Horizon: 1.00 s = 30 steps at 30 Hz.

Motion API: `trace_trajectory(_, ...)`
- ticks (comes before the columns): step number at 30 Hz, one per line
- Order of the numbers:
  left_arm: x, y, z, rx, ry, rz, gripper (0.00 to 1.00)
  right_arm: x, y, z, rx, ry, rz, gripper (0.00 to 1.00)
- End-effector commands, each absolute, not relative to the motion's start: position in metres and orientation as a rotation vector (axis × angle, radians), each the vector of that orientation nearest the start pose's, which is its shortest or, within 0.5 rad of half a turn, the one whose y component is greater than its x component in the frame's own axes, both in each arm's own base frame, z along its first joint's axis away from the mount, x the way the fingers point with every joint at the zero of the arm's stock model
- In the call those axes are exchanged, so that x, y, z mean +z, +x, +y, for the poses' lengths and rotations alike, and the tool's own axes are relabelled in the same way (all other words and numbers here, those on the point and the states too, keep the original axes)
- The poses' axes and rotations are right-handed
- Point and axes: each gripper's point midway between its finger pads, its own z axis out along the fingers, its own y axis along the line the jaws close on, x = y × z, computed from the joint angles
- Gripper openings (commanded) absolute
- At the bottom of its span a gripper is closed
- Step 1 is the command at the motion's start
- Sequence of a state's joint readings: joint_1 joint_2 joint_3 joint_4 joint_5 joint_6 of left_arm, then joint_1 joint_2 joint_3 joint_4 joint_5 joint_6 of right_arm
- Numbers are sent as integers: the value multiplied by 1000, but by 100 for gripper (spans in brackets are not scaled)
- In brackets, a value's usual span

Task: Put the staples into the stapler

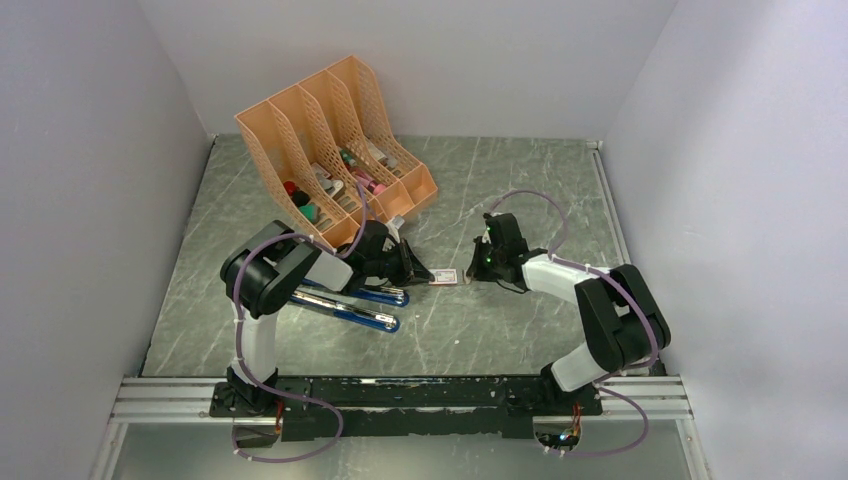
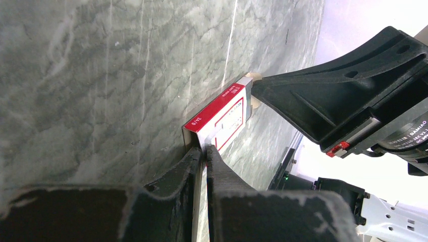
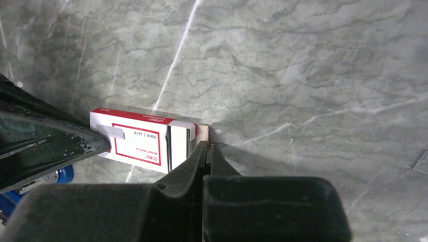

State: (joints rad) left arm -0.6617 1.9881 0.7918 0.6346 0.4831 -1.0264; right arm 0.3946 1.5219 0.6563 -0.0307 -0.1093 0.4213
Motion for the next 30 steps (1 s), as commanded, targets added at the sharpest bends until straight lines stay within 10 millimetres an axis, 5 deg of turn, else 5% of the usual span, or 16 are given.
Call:
trace_trajectory(1, 28, 285, -360, -1410, -85, 2430, 12, 7, 293, 135, 284, 13, 2566, 0)
trace_trajectory(30, 22, 302, -334, -1312, -38, 2449, 12, 7, 280, 91, 20, 232, 2570, 0)
